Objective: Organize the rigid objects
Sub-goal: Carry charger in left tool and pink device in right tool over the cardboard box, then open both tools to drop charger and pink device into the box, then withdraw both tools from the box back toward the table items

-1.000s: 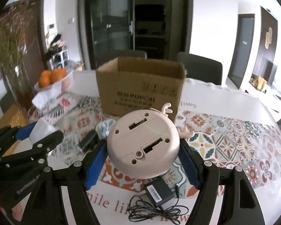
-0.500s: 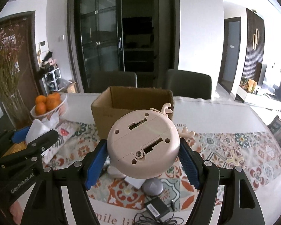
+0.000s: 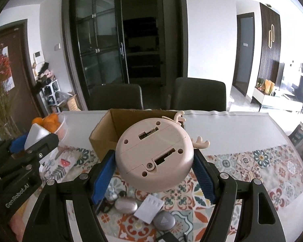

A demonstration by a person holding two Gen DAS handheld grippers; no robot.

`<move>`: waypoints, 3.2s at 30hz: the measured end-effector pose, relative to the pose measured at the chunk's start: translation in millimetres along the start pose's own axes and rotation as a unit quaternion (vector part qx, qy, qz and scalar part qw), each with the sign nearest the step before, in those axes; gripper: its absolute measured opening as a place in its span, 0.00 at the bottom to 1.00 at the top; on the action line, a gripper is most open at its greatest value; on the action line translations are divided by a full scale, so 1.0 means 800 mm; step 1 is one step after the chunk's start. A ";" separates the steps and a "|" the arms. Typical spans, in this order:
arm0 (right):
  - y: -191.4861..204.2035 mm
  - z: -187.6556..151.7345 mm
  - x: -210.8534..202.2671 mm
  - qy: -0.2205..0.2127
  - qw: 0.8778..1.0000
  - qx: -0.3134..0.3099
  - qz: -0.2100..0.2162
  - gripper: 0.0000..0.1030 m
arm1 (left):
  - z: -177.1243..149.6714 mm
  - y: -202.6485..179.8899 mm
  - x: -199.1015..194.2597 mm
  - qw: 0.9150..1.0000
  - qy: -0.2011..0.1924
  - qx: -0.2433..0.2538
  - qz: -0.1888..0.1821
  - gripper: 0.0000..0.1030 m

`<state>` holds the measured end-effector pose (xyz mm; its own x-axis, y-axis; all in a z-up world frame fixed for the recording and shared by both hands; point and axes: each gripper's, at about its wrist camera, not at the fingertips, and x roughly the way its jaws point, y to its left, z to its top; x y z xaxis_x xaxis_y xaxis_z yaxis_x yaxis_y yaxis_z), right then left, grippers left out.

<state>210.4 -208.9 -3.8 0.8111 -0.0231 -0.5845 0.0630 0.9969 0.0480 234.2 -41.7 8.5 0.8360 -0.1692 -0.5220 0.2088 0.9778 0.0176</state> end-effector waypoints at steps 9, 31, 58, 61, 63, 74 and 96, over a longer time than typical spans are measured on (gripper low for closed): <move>-0.009 0.037 0.037 0.021 1.000 0.006 -0.002 0.73 | 0.039 -0.002 0.044 1.000 0.016 -0.001 -0.018 0.49; -0.027 0.096 0.174 0.159 0.987 -0.016 0.015 0.73 | 0.091 -0.009 0.192 0.988 0.146 0.017 -0.052 0.49; -0.025 0.078 0.259 0.240 0.970 -0.047 0.006 0.74 | 0.066 -0.009 0.250 0.975 0.222 0.027 -0.019 0.76; -0.027 0.079 0.247 0.230 0.972 -0.042 -0.009 0.75 | 0.068 -0.004 0.231 0.979 0.202 0.024 0.008 0.93; -0.027 0.079 0.234 0.220 0.975 -0.039 -0.014 0.75 | 0.068 -0.001 0.219 0.981 0.189 0.024 0.024 0.97; -0.025 0.070 0.149 0.151 0.986 -0.037 -0.059 0.77 | 0.049 0.002 0.139 0.985 0.147 0.022 0.092 1.00; -0.033 -0.004 0.038 0.128 0.991 -0.017 -0.044 0.77 | -0.021 -0.023 0.030 0.986 0.148 0.006 0.079 1.00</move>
<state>231.8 -236.1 -25.3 0.6285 -0.0947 -0.7721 0.1044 0.9938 -0.0369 242.0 -61.6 -18.7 0.6736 0.0314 -0.7384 0.0941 0.9873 0.1277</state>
